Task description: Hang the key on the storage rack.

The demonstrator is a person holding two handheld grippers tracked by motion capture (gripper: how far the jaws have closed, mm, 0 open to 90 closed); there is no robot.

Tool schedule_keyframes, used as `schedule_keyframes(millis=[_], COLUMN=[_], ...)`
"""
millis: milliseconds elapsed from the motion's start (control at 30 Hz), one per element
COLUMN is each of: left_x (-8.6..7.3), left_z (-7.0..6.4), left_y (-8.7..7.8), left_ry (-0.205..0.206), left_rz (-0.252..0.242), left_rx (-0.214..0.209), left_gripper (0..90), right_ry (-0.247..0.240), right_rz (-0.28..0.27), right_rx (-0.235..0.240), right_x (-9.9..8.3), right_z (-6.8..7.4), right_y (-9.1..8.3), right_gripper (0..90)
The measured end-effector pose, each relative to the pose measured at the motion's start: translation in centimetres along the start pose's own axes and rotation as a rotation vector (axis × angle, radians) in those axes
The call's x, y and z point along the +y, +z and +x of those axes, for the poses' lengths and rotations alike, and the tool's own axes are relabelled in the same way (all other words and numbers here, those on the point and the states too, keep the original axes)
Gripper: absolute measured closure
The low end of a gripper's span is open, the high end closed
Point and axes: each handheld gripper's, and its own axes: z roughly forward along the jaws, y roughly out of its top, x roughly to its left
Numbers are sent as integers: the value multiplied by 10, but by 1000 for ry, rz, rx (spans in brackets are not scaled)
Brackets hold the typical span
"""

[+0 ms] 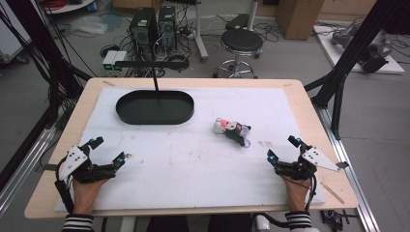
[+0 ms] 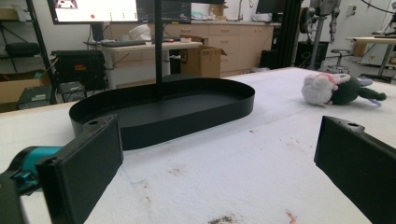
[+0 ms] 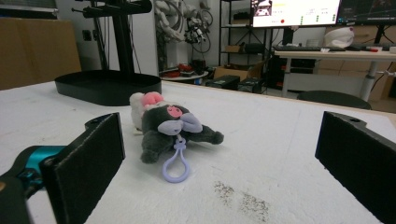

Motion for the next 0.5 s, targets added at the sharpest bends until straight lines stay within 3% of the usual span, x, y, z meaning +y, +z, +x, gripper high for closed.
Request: schedule_keyframes(millis=[167,500], left_x=[-1,-1], left_z=[-3,-4], left_y=[-2,-2], left_ry=[22,23], left_rz=[-22,-25], left_rx=[38,40], left_gripper=[17,17], right_ry=[-2,-2], right_rz=[-5,-1], right_rx=[-4,-6], right_x=[0,0], right_z=[-1,-1], right_y=[0,1], right_gripper=[4,4])
